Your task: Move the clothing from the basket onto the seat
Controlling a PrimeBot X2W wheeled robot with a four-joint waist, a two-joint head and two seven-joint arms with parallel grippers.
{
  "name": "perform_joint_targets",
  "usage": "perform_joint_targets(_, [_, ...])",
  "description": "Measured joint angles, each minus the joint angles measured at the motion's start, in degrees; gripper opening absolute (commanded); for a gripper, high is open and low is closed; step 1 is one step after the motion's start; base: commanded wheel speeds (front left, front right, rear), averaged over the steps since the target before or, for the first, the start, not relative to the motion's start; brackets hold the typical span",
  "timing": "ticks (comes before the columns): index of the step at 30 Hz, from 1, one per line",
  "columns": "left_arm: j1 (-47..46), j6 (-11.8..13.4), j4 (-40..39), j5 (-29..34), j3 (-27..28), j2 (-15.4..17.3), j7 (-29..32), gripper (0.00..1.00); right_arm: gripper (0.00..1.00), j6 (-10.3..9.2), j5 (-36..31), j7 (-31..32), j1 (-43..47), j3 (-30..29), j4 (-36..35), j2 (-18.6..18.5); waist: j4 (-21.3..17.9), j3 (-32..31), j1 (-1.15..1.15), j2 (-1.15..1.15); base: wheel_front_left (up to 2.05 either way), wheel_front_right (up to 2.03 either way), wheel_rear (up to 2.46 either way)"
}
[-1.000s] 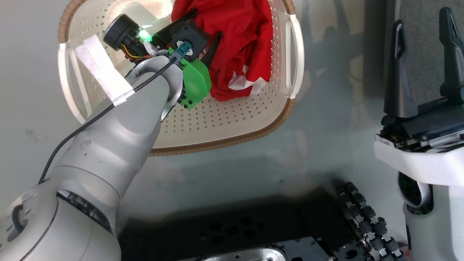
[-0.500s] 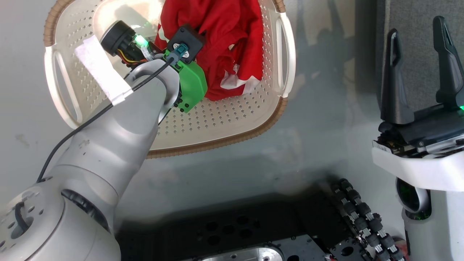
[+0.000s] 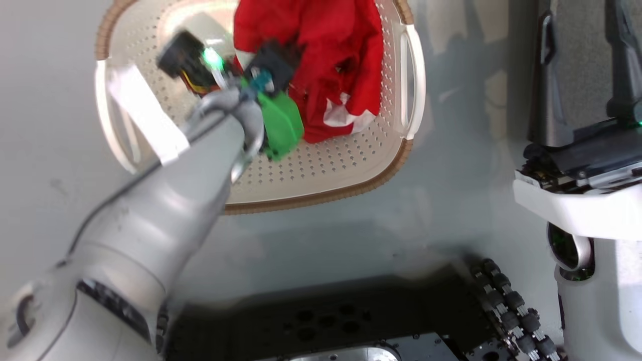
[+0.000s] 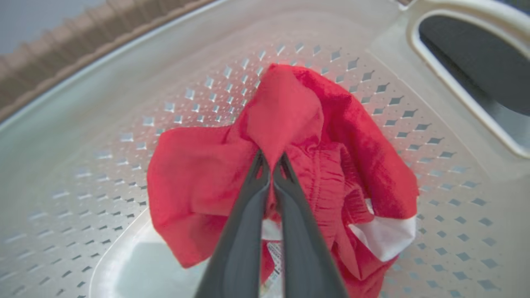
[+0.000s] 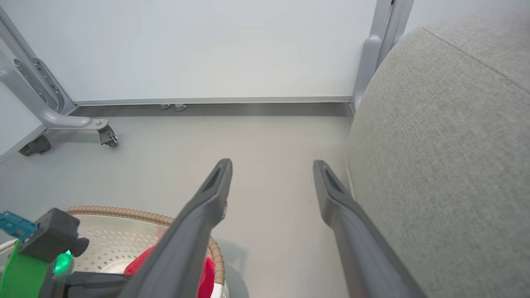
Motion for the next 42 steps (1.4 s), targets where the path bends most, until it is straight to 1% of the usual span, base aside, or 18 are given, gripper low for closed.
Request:
perform_joint_targets(1, [3.3, 0.6, -2.6, 1.2, 1.7, 0.4, 0.0, 0.0, 1.0, 0.0, 0.1, 0.0, 0.0, 0.1, 1.0, 0.0, 0.5, -1.3, 0.0, 0.0, 0.0, 0.0, 0.0])
perform_joint_targets(7, [11.0, 2.0, -9.3, 3.7, 7.3, 1.8, 0.0, 0.0, 1.0, 0.0, 0.2, 0.0, 0.8, 2.0, 4.7, 0.0, 1.1, -6.7, 0.0, 0.0, 0.0, 0.0, 0.0])
perform_joint_targets(16, [23.6, 2.6, -18.6, 8.7, 15.2, 2.8, 0.0, 0.0, 1.0, 0.0, 1.3, 0.0, 5.3, 4.7, 11.0, 0.0, 1.1, -17.7, -0.01, 0.0, 0.0, 0.0, 0.0])
perform_joint_targets(29, [39.3, 3.4, -31.8, 12.6, 26.1, 3.6, 0.0, 0.0, 1.0, 0.0, 3.6, 0.0, 13.5, 7.7, 18.0, 0.0, 0.5, -35.5, -0.01, 0.0, 0.0, 0.0, 0.0])
perform_joint_targets(37, [46.5, 3.6, -37.8, 15.1, 29.5, 4.0, 0.0, 0.0, 1.0, 0.0, 4.2, 0.0, 19.3, 10.0, 20.6, 0.0, -0.5, -46.2, -0.01, 0.0, 0.0, 0.0, 0.0])
perform_joint_targets(42, [49.1, 3.1, -40.7, 15.5, 30.6, 3.3, 0.0, 0.0, 1.0, 0.0, 4.2, 0.0, 22.4, 11.5, 21.5, 0.0, -1.2, -52.4, -0.01, 0.0, 0.0, 0.0, 0.0])
